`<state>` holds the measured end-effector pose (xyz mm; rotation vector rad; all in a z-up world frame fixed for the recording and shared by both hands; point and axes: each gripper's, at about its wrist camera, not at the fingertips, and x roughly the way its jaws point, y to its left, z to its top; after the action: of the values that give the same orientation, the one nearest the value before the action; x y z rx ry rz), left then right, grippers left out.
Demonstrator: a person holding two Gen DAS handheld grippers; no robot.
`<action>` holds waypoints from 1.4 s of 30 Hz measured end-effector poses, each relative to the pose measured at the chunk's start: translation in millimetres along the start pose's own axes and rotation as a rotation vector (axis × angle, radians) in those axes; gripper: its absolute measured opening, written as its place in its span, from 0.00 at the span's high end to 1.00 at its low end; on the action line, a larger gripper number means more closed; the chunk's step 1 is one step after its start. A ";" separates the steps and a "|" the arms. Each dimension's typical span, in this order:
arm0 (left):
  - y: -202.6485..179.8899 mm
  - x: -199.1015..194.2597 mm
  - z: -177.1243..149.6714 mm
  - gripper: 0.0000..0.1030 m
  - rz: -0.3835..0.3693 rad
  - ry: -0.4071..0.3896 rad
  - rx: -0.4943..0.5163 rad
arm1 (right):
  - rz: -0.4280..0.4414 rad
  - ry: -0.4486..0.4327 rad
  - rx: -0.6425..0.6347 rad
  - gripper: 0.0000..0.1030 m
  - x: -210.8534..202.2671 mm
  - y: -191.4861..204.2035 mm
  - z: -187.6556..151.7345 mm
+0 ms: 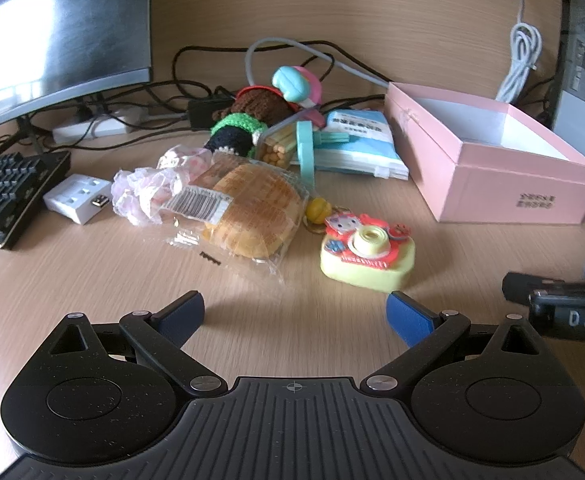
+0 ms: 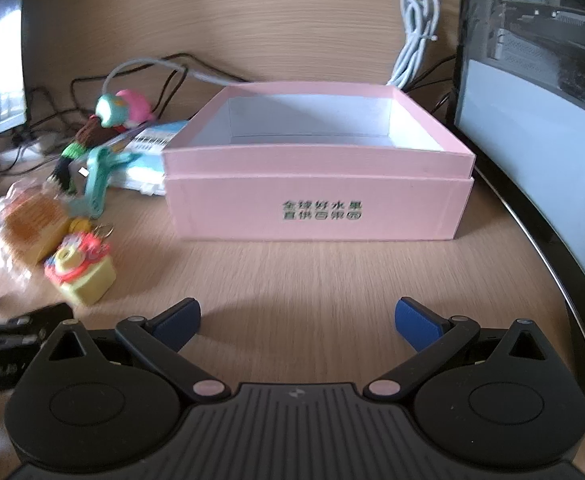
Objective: Organize objects
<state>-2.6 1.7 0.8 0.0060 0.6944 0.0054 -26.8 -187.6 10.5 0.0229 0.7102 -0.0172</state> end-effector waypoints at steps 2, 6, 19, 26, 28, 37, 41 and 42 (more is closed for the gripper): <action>8.2 -6.0 0.2 0.03 -0.046 0.021 -0.005 | 0.009 0.036 -0.014 0.00 -4.9 0.2 -1.3; 50.8 -32.6 12.7 0.03 -0.091 0.011 -0.125 | -0.014 0.064 0.001 0.00 -15.8 4.0 -8.9; 214.1 47.8 104.4 0.35 0.036 0.268 -0.596 | -0.043 0.186 0.066 0.00 -25.2 17.8 0.2; 206.9 88.1 117.3 0.38 0.131 0.236 -0.625 | -0.111 0.120 0.097 0.00 -67.5 34.3 3.0; 199.5 93.1 121.5 0.39 0.137 0.232 -0.561 | -0.115 0.096 0.073 0.00 -77.3 36.7 4.6; 139.8 32.2 72.5 0.48 0.002 0.263 -0.174 | 0.005 -0.004 -0.174 0.00 -88.6 56.7 6.2; 113.1 -11.7 37.5 0.48 -0.044 0.287 0.047 | 0.100 -0.014 -0.189 0.00 -70.3 67.2 11.0; 109.6 -19.4 31.1 0.48 -0.047 0.285 0.084 | 0.128 -0.014 -0.193 0.00 -63.3 70.1 13.0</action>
<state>2.1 111.1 37.9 0.0702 0.9794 -0.0694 -64.7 -117.4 62.8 -0.1163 0.6924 0.1737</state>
